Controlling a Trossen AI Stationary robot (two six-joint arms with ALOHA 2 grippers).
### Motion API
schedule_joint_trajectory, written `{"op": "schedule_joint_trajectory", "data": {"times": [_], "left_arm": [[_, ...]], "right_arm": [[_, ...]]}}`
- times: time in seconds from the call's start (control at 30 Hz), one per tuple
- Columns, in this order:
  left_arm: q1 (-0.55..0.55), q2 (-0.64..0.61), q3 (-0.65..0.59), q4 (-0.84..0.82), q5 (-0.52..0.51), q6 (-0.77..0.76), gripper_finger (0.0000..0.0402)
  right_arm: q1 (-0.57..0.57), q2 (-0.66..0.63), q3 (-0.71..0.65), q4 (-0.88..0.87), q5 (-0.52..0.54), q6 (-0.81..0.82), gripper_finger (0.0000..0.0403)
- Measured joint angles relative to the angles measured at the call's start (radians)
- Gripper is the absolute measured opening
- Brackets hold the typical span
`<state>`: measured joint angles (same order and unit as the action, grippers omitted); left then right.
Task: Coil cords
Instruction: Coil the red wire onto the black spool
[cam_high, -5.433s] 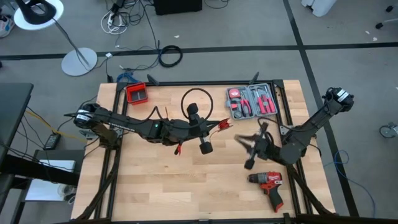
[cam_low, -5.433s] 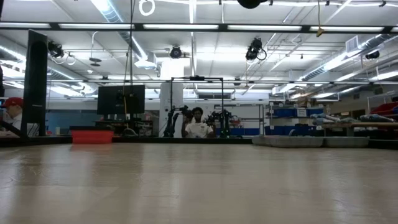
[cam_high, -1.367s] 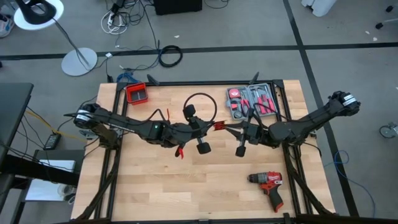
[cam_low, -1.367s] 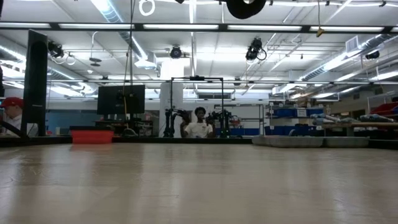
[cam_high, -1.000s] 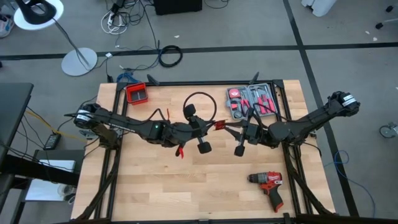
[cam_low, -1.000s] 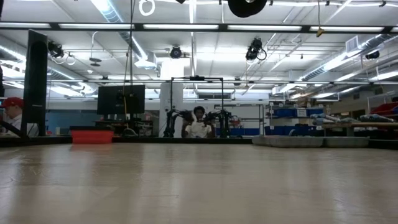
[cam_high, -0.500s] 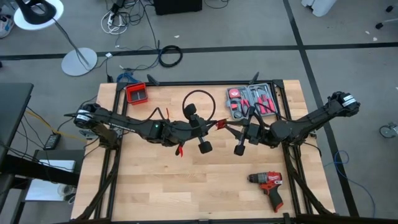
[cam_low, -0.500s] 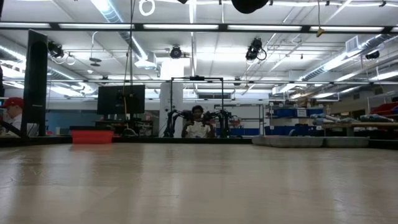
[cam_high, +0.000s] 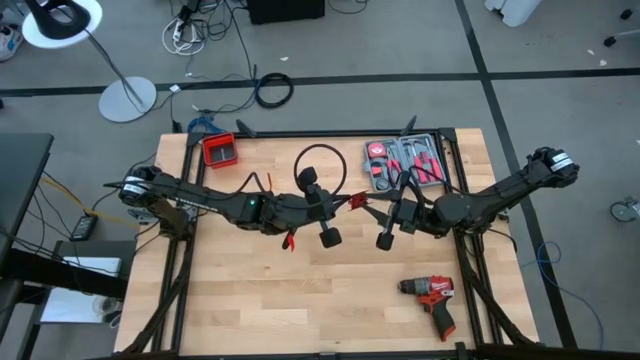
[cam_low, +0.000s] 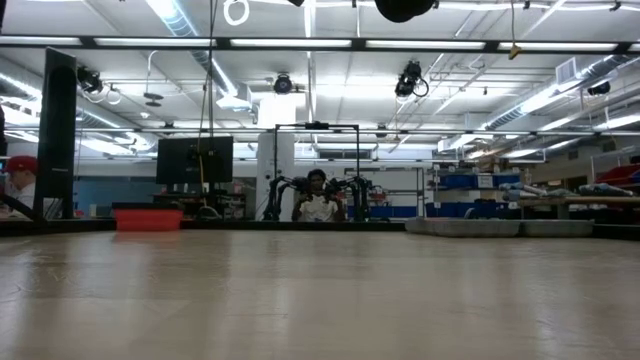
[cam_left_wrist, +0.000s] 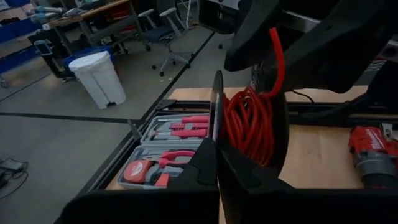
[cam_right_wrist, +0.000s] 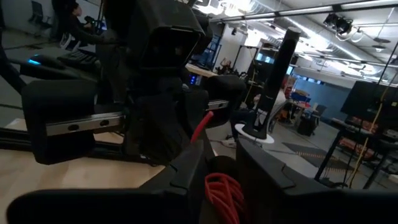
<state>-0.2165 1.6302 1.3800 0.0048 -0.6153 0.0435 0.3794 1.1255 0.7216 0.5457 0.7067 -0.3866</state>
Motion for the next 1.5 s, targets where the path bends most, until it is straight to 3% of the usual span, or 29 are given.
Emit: {"op": "schedule_joint_trajectory", "data": {"times": [0.8,1.1,1.23,1.5], "left_arm": [[0.005,0.000,0.003,0.037,0.003,-0.013,0.0000],[0.012,-0.003,0.005,0.018,-0.020,-0.021,0.0000],[0.013,-0.003,0.005,0.021,-0.018,-0.018,0.0000],[0.011,-0.003,0.005,-0.002,-0.025,-0.018,0.0000]], "right_arm": [[-0.012,0.001,0.001,0.061,-0.014,-0.057,0.0105],[-0.035,0.003,0.072,-0.077,-0.005,-0.067,0.0105],[-0.036,0.004,0.110,-0.079,0.044,-0.122,0.0105],[-0.029,0.000,0.178,-0.118,0.037,-0.140,0.0105]]}}
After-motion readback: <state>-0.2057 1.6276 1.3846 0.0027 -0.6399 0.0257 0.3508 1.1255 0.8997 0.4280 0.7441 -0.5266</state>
